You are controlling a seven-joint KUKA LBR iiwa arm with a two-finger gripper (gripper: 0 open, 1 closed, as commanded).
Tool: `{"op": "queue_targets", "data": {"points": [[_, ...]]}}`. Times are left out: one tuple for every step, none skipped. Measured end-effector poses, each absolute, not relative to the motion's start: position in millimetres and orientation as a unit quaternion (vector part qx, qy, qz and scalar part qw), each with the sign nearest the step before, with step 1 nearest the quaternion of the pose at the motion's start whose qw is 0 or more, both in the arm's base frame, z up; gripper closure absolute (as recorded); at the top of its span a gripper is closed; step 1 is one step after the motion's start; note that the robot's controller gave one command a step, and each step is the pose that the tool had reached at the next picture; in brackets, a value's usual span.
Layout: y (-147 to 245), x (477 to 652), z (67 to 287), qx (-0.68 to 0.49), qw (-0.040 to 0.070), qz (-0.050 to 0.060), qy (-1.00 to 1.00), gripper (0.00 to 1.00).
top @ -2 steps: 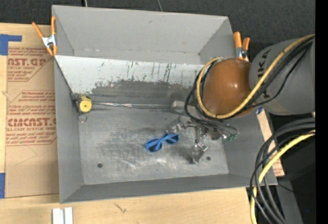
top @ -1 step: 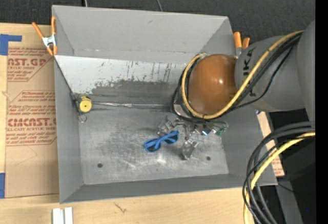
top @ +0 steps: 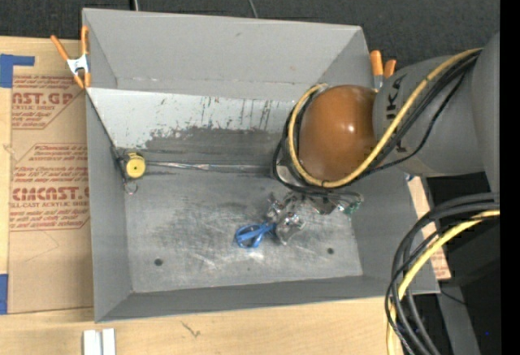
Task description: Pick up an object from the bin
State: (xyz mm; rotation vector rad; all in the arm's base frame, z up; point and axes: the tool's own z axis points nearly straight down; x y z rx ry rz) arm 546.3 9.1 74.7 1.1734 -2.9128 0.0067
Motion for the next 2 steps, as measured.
{"op": "queue_targets", "data": {"points": [[10,547.9,129,0.373,-0.003,0.001,-0.928,1.00],[11,549.7,189,0.373,-0.004,0.001,-0.928,1.00]]}}
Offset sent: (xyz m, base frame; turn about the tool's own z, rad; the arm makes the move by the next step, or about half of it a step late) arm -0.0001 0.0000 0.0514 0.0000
